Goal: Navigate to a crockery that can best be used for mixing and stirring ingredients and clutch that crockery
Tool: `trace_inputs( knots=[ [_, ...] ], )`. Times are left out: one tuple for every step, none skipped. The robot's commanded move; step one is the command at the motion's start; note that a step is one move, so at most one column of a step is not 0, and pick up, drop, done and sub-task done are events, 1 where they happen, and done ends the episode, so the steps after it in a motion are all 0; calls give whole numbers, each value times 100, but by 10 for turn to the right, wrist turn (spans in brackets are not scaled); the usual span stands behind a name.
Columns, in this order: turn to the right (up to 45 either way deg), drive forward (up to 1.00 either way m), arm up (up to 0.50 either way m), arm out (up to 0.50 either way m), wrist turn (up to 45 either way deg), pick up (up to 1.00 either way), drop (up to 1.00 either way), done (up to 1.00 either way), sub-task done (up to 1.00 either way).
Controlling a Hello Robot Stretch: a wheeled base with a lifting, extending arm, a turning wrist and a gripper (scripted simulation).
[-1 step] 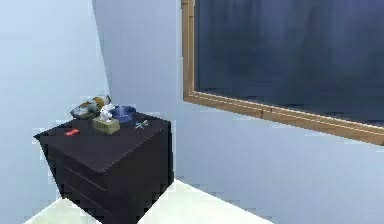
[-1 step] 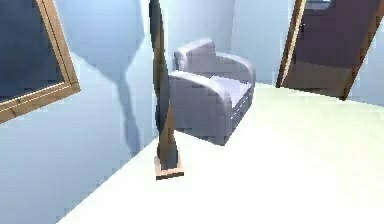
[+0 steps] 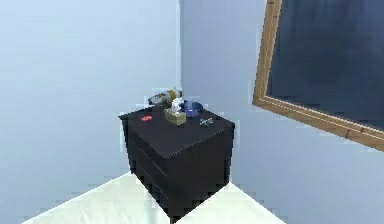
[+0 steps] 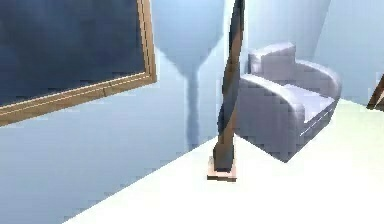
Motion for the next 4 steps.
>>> trace_inputs(
  knots=[
    [0, 60, 0, 0, 0, 0, 0, 0, 0],
    [-450, 0, 0, 0, 0, 0, 0, 0, 0],
    [-420, 0, 0, 0, 0, 0, 0, 0, 0],
    [450, 0, 0, 0, 0, 0, 0, 0, 0]
  ],
)
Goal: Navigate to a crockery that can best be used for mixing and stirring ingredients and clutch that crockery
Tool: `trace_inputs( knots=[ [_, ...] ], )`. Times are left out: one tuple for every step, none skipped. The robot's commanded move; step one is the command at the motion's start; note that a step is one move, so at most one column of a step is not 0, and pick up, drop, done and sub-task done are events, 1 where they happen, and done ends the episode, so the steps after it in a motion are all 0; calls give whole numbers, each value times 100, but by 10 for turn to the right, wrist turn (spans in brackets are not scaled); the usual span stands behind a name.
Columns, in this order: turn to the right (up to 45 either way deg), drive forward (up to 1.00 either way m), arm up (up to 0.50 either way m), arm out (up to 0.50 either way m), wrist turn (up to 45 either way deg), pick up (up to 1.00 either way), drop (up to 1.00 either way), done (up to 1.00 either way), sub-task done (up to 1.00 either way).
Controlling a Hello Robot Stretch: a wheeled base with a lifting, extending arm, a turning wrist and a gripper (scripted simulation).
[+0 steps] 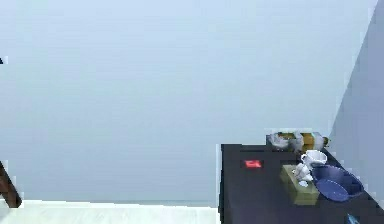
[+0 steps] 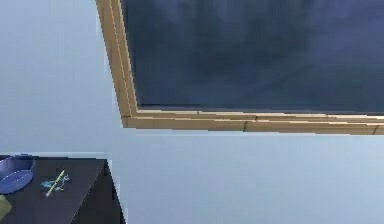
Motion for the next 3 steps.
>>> trace_inputs(
  knots=[
    [450, 0, 0, 0, 0, 0, 0, 0, 0],
    [210, 0, 0, 0, 0, 0, 0, 0, 0],
    [0, 55, 0, 0, 0, 0, 0, 0, 0]
  ],
)
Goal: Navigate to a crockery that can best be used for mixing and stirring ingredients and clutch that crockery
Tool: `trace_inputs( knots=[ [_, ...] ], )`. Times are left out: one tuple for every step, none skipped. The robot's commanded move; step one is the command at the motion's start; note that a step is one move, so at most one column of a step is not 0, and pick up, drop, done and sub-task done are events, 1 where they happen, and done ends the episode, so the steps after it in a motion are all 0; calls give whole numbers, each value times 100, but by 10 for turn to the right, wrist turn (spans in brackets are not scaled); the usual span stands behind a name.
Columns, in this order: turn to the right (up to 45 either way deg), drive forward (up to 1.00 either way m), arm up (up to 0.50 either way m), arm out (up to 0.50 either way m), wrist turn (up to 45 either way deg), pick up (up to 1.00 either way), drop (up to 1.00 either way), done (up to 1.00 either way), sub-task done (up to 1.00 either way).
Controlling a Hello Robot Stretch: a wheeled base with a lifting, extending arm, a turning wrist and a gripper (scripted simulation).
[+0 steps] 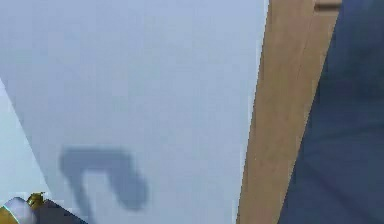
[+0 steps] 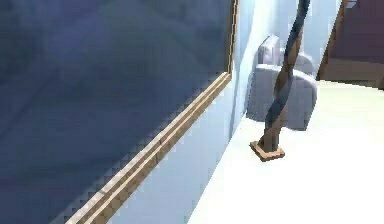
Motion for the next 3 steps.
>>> trace_inputs(
  knots=[
    [-450, 0, 0, 0, 0, 0, 0, 0, 0],
    [-450, 0, 0, 0, 0, 0, 0, 0, 0],
    [-390, 0, 0, 0, 0, 0, 0, 0, 0]
  ],
)
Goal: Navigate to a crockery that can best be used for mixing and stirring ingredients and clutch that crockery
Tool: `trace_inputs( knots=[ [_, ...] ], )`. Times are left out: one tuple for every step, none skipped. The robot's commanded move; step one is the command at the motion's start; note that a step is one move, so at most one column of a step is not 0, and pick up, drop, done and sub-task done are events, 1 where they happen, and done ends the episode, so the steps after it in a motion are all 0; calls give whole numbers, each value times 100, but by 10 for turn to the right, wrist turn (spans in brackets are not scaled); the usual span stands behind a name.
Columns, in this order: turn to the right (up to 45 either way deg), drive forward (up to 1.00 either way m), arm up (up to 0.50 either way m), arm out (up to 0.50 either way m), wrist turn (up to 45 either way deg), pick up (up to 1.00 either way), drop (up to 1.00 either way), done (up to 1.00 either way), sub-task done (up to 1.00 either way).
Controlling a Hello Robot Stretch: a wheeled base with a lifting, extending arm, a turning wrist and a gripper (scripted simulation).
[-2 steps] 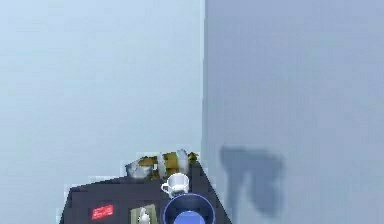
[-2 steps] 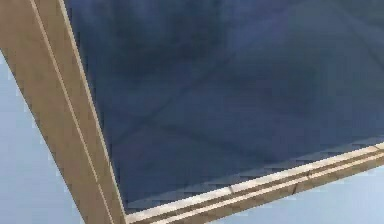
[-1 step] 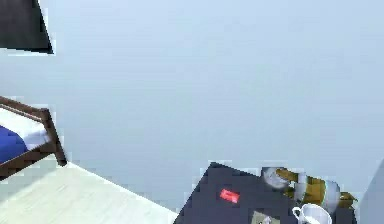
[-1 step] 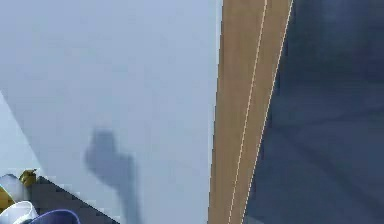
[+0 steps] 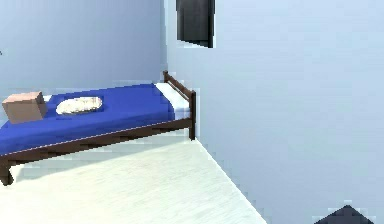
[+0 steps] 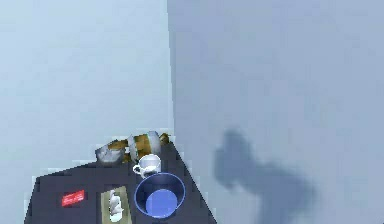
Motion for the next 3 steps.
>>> trace_inputs(
  knots=[
    [0, 0, 50, 0, 0, 0, 0, 0, 0],
    [0, 0, 34, 0, 0, 0, 0, 0, 0],
    [0, 0, 0, 16, 0, 0, 0, 0, 0]
  ],
)
